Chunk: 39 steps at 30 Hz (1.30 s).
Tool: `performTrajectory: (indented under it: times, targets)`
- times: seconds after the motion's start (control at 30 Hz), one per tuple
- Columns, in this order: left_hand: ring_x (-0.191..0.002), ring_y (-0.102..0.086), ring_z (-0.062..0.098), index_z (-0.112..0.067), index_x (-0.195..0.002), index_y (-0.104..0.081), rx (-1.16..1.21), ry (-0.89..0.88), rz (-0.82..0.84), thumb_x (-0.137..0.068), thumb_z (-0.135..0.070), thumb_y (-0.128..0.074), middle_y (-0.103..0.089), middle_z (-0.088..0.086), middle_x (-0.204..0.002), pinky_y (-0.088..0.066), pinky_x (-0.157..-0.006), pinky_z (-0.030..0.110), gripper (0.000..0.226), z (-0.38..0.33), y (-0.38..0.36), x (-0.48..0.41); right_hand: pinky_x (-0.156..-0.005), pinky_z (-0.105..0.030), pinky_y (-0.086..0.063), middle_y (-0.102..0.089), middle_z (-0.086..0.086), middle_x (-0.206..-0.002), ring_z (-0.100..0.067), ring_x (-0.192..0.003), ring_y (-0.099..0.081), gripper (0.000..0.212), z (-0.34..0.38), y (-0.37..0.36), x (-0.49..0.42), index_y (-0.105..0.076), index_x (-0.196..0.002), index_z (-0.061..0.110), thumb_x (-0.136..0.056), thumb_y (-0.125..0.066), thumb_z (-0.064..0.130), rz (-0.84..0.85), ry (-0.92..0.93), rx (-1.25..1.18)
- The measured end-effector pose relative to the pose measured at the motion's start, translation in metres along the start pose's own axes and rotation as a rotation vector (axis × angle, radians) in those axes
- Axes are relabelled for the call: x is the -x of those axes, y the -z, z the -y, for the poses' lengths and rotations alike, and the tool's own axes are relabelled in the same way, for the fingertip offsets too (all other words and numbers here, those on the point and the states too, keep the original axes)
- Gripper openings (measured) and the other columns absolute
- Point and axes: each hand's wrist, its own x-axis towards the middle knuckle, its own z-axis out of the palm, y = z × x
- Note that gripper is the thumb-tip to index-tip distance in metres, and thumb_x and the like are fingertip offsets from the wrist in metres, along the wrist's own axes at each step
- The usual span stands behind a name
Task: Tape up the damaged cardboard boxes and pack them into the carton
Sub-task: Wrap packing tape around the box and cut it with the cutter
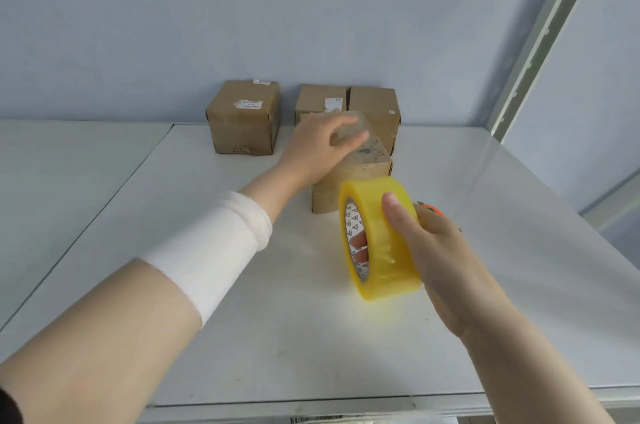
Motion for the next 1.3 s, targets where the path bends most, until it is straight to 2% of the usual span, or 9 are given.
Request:
performTrajectory:
  times: [0.13,0.37,0.5,0.6,0.7,0.83,0.97,1.13,1.3]
  targets:
    - [-0.07,-0.052,-0.003,-0.017,-0.078,-0.061,0.115,0.172,-0.387,-0.089,-0.03,-0.061,-0.059,-0.01,-0.075,-0.038,-0.066,0.013,0.017,-0.011,0.006,0.05,-0.049,-0.018,-0.051,-0.074,0.0,-0.07,-0.011,-0.062,-0.07,0.03,0.0,0.012,0.002,-0.062,-0.092,0.013,-0.085,-0.054,0.041,0.077,-0.031,-0.084]
    - [-0.08,-0.068,0.014,-0.014,-0.085,-0.071,0.576,0.756,0.007,-0.086,-0.052,-0.055,-0.073,0.003,-0.085,-0.05,-0.079,0.027,0.041,-0.032,-0.004,0.072,-0.067,-0.025,-0.055,-0.075,-0.001,-0.086,-0.013,-0.081,-0.071,0.052,0.004,0.034,-0.012,-0.068,-0.093,0.017,-0.073,-0.048,0.06,0.252,-0.084,0.049]
    - [-0.08,-0.067,0.019,-0.016,-0.084,-0.067,0.746,0.875,-0.015,-0.086,-0.04,-0.061,-0.071,0.005,-0.083,-0.052,-0.079,0.031,0.024,-0.036,-0.01,0.07,-0.073,-0.03,-0.044,-0.069,-0.002,-0.097,-0.018,-0.085,-0.061,0.042,-0.013,0.085,-0.056,-0.061,-0.104,0.01,-0.09,-0.05,0.048,-0.186,0.083,0.658]
    - [-0.076,-0.064,0.019,-0.016,-0.083,-0.067,0.81,0.919,-0.044,-0.085,-0.03,-0.061,-0.069,0.004,-0.08,-0.047,-0.091,0.035,0.015,-0.037,-0.008,0.068,-0.082,-0.033,-0.039,-0.053,-0.009,-0.116,-0.027,-0.103,-0.053,0.047,-0.028,0.105,-0.083,-0.056,-0.118,0.01,-0.09,-0.052,0.048,-0.199,0.05,1.094]
    - [-0.072,-0.061,0.019,-0.015,-0.079,-0.066,0.828,0.951,-0.076,-0.085,-0.025,-0.06,-0.067,0.004,-0.073,-0.045,-0.089,0.033,0.013,-0.041,-0.008,0.065,-0.076,-0.031,-0.039,-0.045,-0.01,-0.105,-0.032,-0.097,-0.052,0.045,-0.035,0.102,-0.097,-0.06,-0.105,0.009,-0.088,-0.051,0.049,-0.101,-0.016,1.227]
    - [-0.074,-0.063,0.021,-0.012,-0.081,-0.067,0.826,0.938,-0.099,-0.085,-0.021,-0.063,-0.068,0.007,-0.078,-0.047,-0.093,0.038,0.011,-0.037,-0.01,0.068,-0.06,-0.025,-0.043,-0.056,-0.002,-0.091,-0.018,-0.078,-0.057,0.019,-0.032,0.098,-0.102,-0.052,-0.094,0.017,-0.085,-0.065,0.026,-0.008,0.102,0.853]
    - [-0.075,-0.067,0.018,-0.013,-0.084,-0.068,0.835,0.913,-0.08,-0.085,-0.023,-0.066,-0.071,0.006,-0.081,-0.051,-0.087,0.035,0.011,-0.032,-0.011,0.067,-0.06,-0.022,-0.051,-0.063,0.004,-0.087,-0.02,-0.072,-0.062,0.031,-0.001,0.087,-0.099,-0.054,-0.082,0.033,-0.08,-0.07,0.007,0.056,0.398,0.483]
    - [-0.07,-0.07,0.014,-0.01,-0.086,-0.068,0.896,0.89,-0.116,-0.084,-0.021,-0.068,-0.073,0.005,-0.08,-0.057,-0.064,0.024,0.012,-0.029,-0.014,0.071,-0.067,0.001,-0.035,-0.058,0.024,-0.085,0.014,-0.079,-0.052,0.023,0.036,0.052,-0.104,-0.065,-0.092,0.027,-0.078,-0.072,0.01,0.216,0.66,0.729]
    - [-0.067,-0.069,0.013,-0.009,-0.083,-0.067,0.938,0.878,-0.155,-0.085,-0.019,-0.067,-0.072,0.004,-0.077,-0.056,-0.06,0.021,0.01,-0.032,-0.015,0.069,-0.071,-0.003,-0.034,-0.068,-0.001,-0.098,-0.01,-0.087,-0.054,0.021,0.048,0.031,-0.108,-0.07,-0.096,0.011,-0.075,-0.075,0.009,0.308,0.8,0.991]
